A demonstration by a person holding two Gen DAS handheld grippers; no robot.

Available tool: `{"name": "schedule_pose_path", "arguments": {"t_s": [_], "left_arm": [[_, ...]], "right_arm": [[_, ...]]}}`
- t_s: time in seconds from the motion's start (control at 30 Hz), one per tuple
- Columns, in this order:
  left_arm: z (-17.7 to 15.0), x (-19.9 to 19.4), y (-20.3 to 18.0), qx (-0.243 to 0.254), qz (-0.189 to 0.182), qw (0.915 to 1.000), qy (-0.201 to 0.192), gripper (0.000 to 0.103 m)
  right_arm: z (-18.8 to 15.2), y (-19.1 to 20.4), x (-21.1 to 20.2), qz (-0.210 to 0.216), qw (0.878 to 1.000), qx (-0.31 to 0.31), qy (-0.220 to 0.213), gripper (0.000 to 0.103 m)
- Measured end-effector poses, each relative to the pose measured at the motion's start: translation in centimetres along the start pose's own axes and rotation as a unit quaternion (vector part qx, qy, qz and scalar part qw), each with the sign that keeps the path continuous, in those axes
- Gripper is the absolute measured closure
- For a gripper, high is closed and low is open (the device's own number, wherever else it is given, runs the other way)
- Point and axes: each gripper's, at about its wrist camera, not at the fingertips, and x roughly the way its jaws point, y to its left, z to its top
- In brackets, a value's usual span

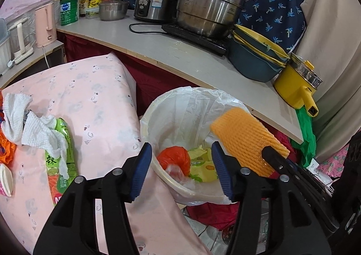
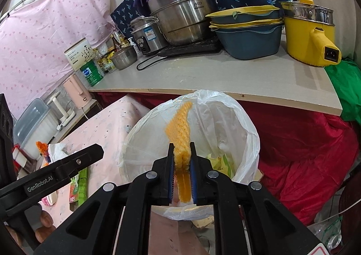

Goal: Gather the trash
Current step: 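Open the left tool to drop the clear bag while the right tool releases the foam mesh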

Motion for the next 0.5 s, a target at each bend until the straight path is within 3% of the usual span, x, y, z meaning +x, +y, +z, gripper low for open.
{"name": "schedule_pose_path", "arguments": {"t_s": [0.2,0.37,0.5], "left_arm": [[-0.3,-0.5,1.1,-0.005,0.019,0.9998,-0.005,0.043],[-0.6,-1.1,2.1,-0.012,0.035,0.9992,-0.012,0.038],[-0.8,-1.8,2.9,-0.022,0.039,0.9988,-0.017,0.036]], "right_arm": [[0.0,0.6,0.3,0.001,1.0,-0.002,0.0,0.086],[0.1,1.3,0.1,0.003,1.0,-0.007,-0.007,0.073],[0.7,2.0,0.2,0.004,1.0,-0.017,-0.012,0.072]]}}
